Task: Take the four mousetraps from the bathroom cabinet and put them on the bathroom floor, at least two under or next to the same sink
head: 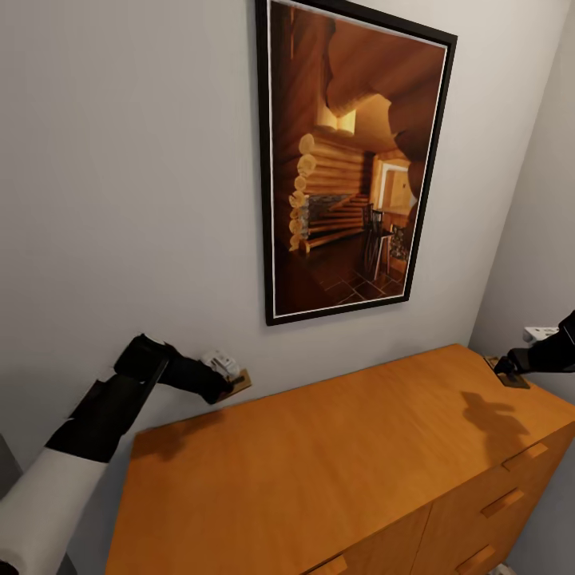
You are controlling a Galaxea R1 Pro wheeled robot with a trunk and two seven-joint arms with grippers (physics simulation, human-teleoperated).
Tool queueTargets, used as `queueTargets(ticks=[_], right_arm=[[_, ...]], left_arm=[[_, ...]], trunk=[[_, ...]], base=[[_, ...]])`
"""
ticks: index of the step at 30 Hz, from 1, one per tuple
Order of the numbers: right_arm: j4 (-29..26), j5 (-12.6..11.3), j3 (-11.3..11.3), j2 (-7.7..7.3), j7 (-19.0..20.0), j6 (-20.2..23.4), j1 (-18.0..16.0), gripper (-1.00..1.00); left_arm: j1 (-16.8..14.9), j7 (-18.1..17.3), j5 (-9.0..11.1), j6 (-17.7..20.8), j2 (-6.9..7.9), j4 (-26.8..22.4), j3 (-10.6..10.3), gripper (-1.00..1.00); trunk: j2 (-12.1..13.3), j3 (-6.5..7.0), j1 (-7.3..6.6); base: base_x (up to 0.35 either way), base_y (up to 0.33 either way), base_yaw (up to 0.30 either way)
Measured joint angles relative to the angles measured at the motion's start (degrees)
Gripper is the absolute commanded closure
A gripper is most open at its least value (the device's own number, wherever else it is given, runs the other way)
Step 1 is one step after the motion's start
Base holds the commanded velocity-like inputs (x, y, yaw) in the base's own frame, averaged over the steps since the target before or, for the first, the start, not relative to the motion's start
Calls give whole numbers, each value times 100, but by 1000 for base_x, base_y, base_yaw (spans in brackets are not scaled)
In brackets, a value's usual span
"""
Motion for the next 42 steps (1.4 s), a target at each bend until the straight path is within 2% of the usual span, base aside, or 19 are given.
queueTargets(ticks=[5, 8, 12, 16, 34, 42], right_arm=[[41, 6, 1, -1, -4, -2, 0, 100], [47, 8, -1, -2, -4, -2, 0, 100], [52, 8, 0, -2, -4, -2, 0, 100], [64, 10, 0, -2, -4, -2, 0, 100], [69, 10, 1, 0, -4, -4, 0, 100], [69, 3, 1, 7, -5, -3, -1, 100]], left_arm=[[0, 8, 14, 0, -110, 391, 13, 100], [0, 15, 16, 0, -211, 647, 140, 100], [-2, 19, 6, -2, -353, 949, 453, 100], [1, 19, 0, -1, -416, 1202, 632, 100], [0, 20, 8, 0, -435, 1539, 719, 100], [5, 20, 14, 0, -422, 1549, 721, 100]], trunk=[[0, 0, 0], [0, 0, 0], [0, 0, 0], [0, 0, 0], [0, 0, 0], [0, 0, 3]], base=[[0, 0, 0], [0, 0, 0], [0, 0, 0], [0, 0, 0], [-4, -1, 0], [-205, -116, 0]])
